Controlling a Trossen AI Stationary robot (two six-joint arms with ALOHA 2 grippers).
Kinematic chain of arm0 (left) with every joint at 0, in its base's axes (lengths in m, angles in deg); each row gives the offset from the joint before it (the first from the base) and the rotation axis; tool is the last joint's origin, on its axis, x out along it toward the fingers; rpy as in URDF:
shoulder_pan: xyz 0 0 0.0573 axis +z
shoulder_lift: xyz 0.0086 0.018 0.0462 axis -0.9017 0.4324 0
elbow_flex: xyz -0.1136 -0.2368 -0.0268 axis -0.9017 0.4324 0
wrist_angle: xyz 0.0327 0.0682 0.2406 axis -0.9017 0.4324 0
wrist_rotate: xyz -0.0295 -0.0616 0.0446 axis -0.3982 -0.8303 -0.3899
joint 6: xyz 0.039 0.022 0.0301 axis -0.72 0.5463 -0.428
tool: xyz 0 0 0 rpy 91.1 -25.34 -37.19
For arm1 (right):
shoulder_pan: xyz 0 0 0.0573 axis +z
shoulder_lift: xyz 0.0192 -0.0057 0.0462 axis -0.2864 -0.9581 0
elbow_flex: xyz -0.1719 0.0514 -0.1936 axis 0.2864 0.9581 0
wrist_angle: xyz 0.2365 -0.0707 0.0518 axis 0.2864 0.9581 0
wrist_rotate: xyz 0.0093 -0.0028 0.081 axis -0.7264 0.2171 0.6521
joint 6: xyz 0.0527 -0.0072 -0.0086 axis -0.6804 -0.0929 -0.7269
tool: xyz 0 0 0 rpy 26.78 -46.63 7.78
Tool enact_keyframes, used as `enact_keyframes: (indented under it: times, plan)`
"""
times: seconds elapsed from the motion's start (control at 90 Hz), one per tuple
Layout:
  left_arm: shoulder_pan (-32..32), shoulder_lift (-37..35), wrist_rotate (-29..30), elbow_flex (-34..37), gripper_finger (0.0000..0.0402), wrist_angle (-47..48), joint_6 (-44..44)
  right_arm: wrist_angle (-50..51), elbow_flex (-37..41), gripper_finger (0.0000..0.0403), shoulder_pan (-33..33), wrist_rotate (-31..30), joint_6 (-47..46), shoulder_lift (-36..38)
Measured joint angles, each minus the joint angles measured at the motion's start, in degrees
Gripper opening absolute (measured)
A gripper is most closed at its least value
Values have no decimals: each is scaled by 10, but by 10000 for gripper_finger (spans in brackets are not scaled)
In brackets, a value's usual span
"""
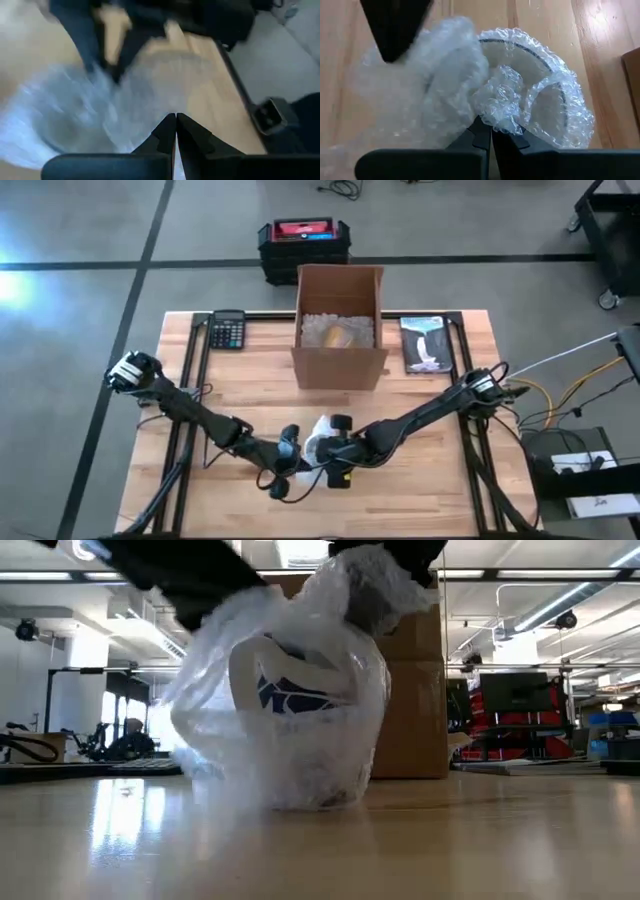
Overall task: Wrap mug
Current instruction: Wrap the blue mug in bubble wrap
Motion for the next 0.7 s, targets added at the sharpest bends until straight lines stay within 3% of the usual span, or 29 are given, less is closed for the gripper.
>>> enact_keyframes:
  times: [0.189,0.433,0.7]
  plan:
    - [13,-8,40,-30,0,16,-50,-1,0,0,0,0,-2,0]
    - [26,8,27,-19,0,47,-16,-3,0,0,0,0,-2,0]
    - [-4,-41,16,-25,0,53,-9,-4,0,0,0,0,-2,0]
